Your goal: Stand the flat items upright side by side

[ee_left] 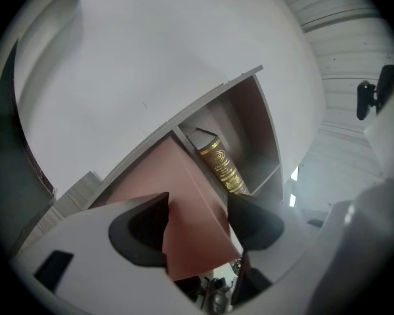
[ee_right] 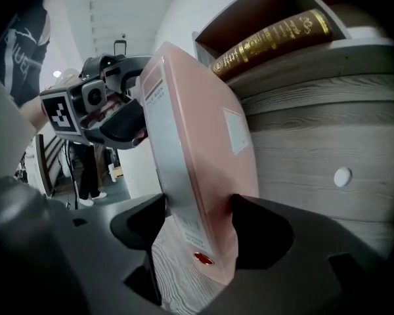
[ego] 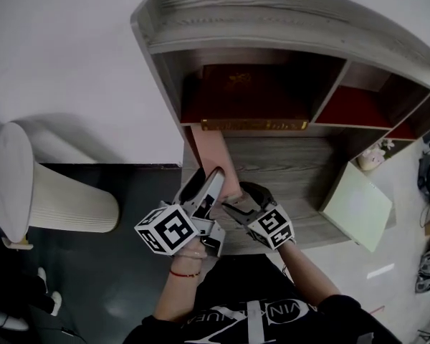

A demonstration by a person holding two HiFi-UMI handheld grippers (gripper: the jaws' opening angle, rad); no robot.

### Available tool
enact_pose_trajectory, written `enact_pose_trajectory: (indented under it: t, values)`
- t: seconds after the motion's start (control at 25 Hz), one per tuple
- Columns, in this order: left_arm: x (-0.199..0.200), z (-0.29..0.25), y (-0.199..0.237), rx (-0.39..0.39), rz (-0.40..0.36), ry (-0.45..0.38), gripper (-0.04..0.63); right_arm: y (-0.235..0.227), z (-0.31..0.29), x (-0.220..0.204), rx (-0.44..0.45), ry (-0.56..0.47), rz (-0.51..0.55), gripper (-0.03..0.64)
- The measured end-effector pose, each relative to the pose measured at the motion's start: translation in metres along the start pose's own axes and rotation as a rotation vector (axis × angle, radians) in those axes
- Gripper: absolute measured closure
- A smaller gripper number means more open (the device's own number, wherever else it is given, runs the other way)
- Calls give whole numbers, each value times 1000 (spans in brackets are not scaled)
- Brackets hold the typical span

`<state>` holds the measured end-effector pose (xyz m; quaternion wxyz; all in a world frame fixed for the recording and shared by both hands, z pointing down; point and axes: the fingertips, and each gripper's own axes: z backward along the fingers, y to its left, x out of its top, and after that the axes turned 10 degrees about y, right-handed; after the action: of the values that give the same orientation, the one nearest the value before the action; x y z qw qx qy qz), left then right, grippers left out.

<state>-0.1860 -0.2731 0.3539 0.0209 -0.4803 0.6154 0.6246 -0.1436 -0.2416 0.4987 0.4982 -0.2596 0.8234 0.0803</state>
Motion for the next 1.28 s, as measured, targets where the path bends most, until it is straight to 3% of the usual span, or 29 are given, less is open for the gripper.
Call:
enact_pose_trajectory:
  t: [0.16, 0.36, 0.64, 0.88, 1.16, 1.28]
  values:
    - [6, -1, 1, 4, -36, -4, 325, 4, -15, 8, 40, -10, -18, 283]
    - [13, 0, 7, -2, -26, -19, 325, 5, -27, 15, 62, -3, -10, 259]
    - [16, 2, 10, -39, -13, -11, 325, 0, -39, 23, 47, -12, -36, 253]
    - [19, 8, 13, -22, -28, -16, 325, 1, -49, 29, 45, -13, -36, 249]
    - [22, 15, 11, -3, -104, -3, 324, 6, -56, 34, 47, -17, -49, 245]
    - [24, 21, 10, -7, -99, -13, 316, 9, -61, 37, 62, -9, -52, 239]
